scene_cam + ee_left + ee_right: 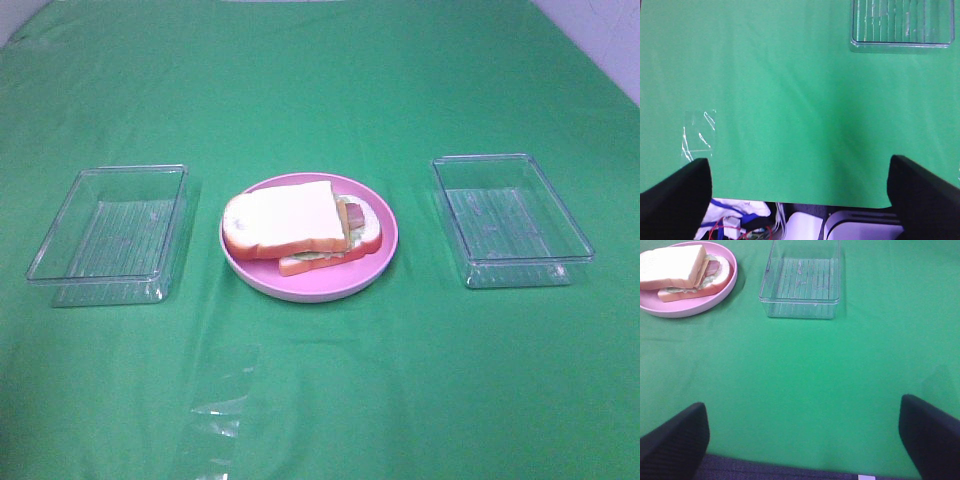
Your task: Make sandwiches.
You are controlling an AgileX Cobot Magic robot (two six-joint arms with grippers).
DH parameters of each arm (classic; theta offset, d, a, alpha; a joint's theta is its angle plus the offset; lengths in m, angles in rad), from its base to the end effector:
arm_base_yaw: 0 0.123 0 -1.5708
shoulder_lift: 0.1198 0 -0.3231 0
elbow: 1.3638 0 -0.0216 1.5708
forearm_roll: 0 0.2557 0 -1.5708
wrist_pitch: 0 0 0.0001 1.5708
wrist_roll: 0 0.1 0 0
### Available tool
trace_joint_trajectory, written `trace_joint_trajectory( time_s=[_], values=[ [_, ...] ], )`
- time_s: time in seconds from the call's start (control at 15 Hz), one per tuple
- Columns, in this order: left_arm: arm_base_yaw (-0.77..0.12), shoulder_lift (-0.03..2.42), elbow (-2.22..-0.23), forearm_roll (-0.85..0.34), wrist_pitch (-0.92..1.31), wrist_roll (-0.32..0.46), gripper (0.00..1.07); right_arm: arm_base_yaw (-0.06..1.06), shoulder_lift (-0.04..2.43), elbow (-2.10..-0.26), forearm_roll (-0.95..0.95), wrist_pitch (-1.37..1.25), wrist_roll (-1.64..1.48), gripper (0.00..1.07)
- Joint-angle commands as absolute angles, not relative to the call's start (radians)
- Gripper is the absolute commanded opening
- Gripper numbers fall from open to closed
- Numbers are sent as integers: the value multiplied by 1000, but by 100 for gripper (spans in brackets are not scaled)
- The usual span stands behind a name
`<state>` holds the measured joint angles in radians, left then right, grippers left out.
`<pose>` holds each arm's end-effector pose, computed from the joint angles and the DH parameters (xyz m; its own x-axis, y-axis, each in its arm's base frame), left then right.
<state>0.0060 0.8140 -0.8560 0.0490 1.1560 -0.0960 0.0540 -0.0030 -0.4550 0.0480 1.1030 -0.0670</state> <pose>0.1102 0.0051 0.3516 -0.8507 -0.0812 -0.5194 -0.0943 0.9955 -0.0012 -0.0289 0.0027 0.2588 -0.5235 -0.0737 -0.8488 -0.1141 0.9933 -0.0158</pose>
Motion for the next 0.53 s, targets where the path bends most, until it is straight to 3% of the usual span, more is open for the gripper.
trace_joint_trajectory(
  time_s=[0.07,0.27,0.53],
  values=[
    [10,613,-767,35,1139,-101,87,48,-36,-452,52,1098,-74,99],
    [10,390,-678,16,1146,-78,87,48,-36,-452,52,1098,-74,99],
    [10,124,-556,-35,1085,30,87,48,-36,-452,52,1098,-74,99]
  ],
)
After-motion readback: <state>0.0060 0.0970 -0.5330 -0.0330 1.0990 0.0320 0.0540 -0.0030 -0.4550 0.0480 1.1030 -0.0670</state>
